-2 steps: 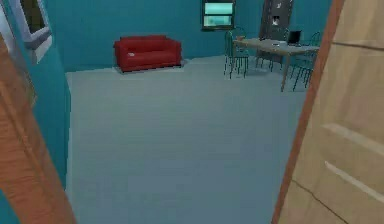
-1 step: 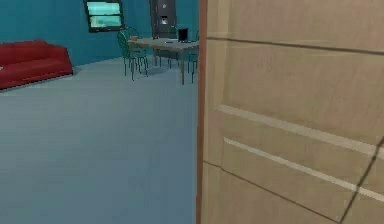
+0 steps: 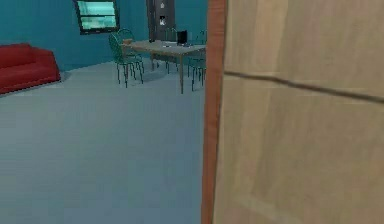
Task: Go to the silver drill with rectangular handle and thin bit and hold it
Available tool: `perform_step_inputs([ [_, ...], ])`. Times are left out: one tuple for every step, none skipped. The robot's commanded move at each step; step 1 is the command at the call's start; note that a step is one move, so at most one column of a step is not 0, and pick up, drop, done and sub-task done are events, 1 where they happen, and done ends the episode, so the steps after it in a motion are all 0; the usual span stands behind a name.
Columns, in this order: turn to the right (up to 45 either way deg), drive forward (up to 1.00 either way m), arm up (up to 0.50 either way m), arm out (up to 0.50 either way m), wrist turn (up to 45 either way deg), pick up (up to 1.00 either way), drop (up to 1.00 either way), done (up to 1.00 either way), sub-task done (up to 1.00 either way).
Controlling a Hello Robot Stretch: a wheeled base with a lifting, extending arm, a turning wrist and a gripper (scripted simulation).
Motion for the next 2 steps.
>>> perform_step_inputs([
  [-45.0, 0.00, 0.00, 0.00, 0.0, 0.00, 0.00, 0.00, 0.00],
  [0.0, 0.30, 0.00, 0.00, 0.0, 0.00, 0.00, 0.00, 0.00],
])
